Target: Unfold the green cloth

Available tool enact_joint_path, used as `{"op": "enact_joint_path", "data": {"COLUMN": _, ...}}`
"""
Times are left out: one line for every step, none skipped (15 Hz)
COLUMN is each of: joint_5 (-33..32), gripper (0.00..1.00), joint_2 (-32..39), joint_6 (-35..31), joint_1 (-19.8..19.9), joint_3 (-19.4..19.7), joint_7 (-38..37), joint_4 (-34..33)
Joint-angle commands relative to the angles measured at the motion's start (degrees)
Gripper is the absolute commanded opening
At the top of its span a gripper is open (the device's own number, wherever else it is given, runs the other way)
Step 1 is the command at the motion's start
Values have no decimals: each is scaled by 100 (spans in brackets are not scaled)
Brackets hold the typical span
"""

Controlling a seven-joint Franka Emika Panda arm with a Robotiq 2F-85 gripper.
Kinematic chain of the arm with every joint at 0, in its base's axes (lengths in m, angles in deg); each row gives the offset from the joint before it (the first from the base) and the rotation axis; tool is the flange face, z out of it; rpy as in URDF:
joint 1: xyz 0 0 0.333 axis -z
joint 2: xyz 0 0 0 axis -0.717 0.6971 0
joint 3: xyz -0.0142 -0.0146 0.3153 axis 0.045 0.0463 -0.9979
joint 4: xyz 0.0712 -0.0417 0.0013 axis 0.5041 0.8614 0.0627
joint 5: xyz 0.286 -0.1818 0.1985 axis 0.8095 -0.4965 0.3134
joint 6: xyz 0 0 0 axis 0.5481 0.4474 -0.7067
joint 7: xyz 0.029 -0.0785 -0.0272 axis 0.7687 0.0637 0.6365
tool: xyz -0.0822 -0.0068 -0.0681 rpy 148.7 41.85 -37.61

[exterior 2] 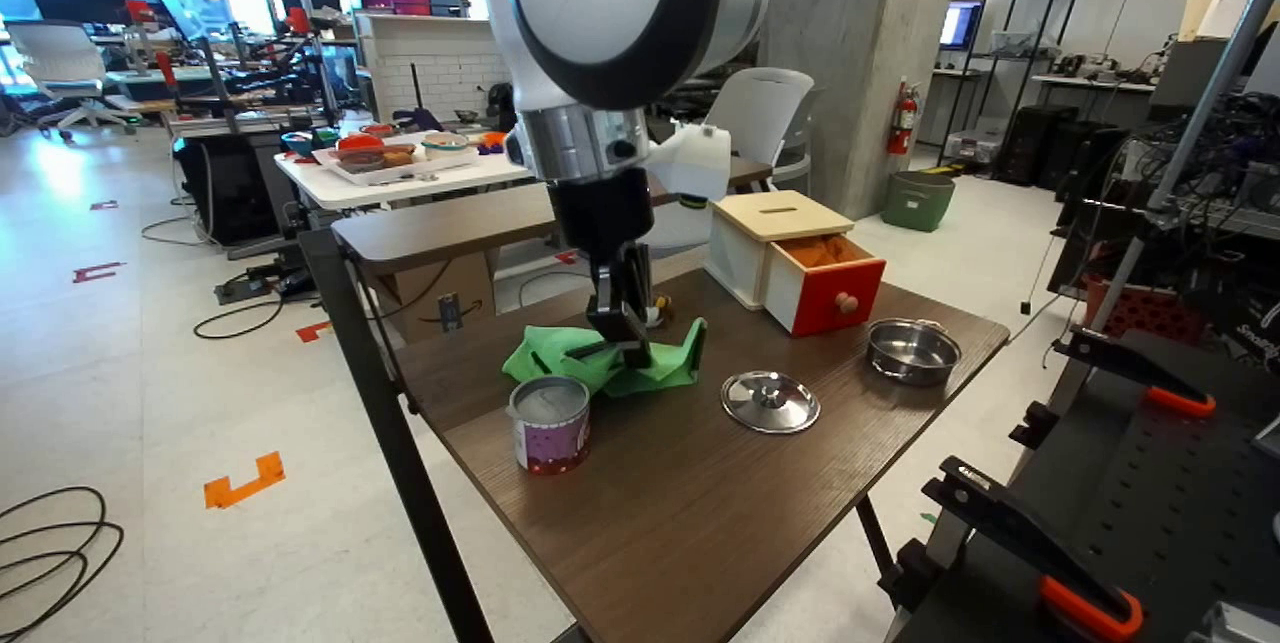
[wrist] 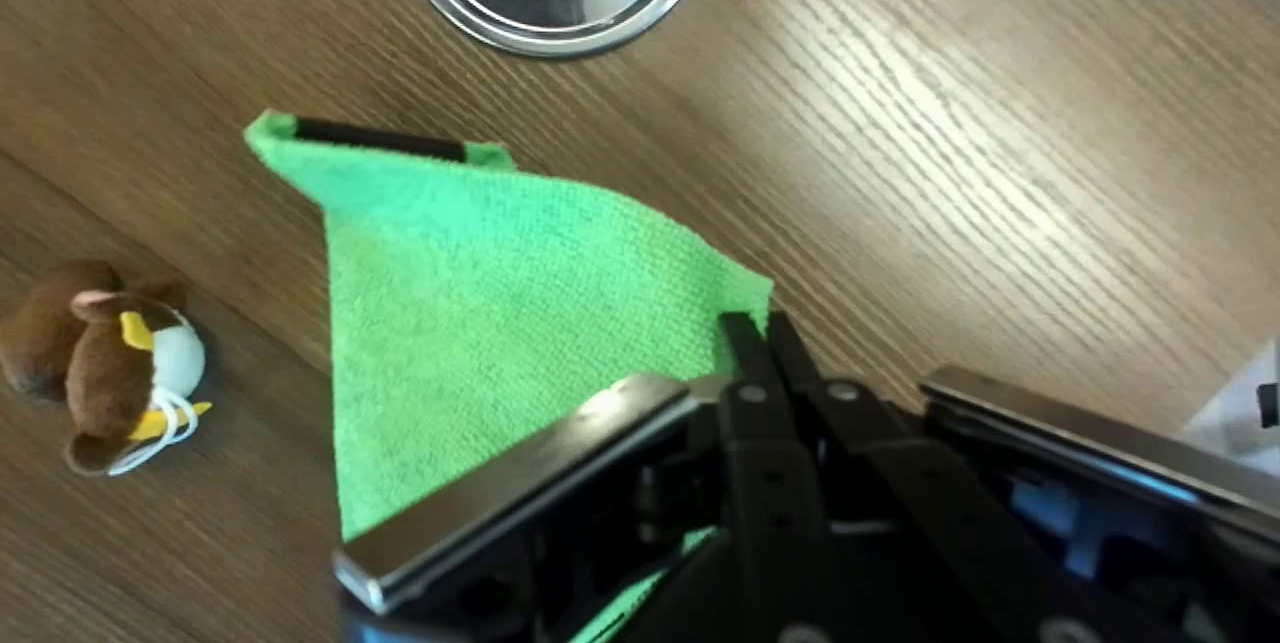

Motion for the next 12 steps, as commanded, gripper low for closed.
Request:
{"op": "enact_joint_path", "data": {"joint_5": -6, "gripper": 1, "joint_2": -918, "joint_6": 102, "joint_1": 23, "joint_3": -141, "joint_7": 57, "joint_4": 848}}
{"op": "enact_joint_path", "data": {"joint_5": 10, "gripper": 1, "joint_2": -1079, "joint_6": 119, "joint_1": 25, "joint_3": -173, "joint_7": 49, "joint_4": 961}}
{"op": "enact_joint_path", "data": {"joint_5": 45, "gripper": 1, "joint_2": -1229, "joint_6": 142, "joint_1": 41, "joint_3": -211, "joint_7": 53, "joint_4": 1047}}
{"op": "enact_joint_path", "data": {"joint_5": 108, "gripper": 1, "joint_2": -1335, "joint_6": 223, "joint_1": 63, "joint_3": -249, "joint_7": 63, "joint_4": 1060}}
{"op": "enact_joint_path", "data": {"joint_5": 163, "gripper": 1, "joint_2": -1417, "joint_6": 301, "joint_1": 81, "joint_3": -273, "joint_7": 78, "joint_4": 1061}}
{"op": "enact_joint_path", "data": {"joint_5": 219, "gripper": 1, "joint_2": -1478, "joint_6": 373, "joint_1": 103, "joint_3": -287, "joint_7": 78, "joint_4": 1046}}
{"op": "enact_joint_path", "data": {"joint_5": 297, "gripper": 1, "joint_2": -1488, "joint_6": 412, "joint_1": 143, "joint_3": -297, "joint_7": 95, "joint_4": 993}}
{"op": "enact_joint_path", "data": {"joint_5": 372, "gripper": 1, "joint_2": -1481, "joint_6": 431, "joint_1": 171, "joint_3": -288, "joint_7": 83, "joint_4": 941}}
{"op": "enact_joint_path", "data": {"joint_5": 500, "gripper": 1, "joint_2": -1422, "joint_6": 436, "joint_1": 223, "joint_3": -277, "joint_7": 59, "joint_4": 862}}
{"op": "enact_joint_path", "data": {"joint_5": 622, "gripper": 1, "joint_2": -1349, "joint_6": 486, "joint_1": 280, "joint_3": -270, "joint_7": 72, "joint_4": 790}}
{"op": "enact_joint_path", "data": {"joint_5": 760, "gripper": 1, "joint_2": -1258, "joint_6": 505, "joint_1": 347, "joint_3": -259, "joint_7": 65, "joint_4": 725}}
{"op": "enact_joint_path", "data": {"joint_5": 910, "gripper": 1, "joint_2": -1175, "joint_6": 495, "joint_1": 431, "joint_3": -258, "joint_7": 79, "joint_4": 695}}
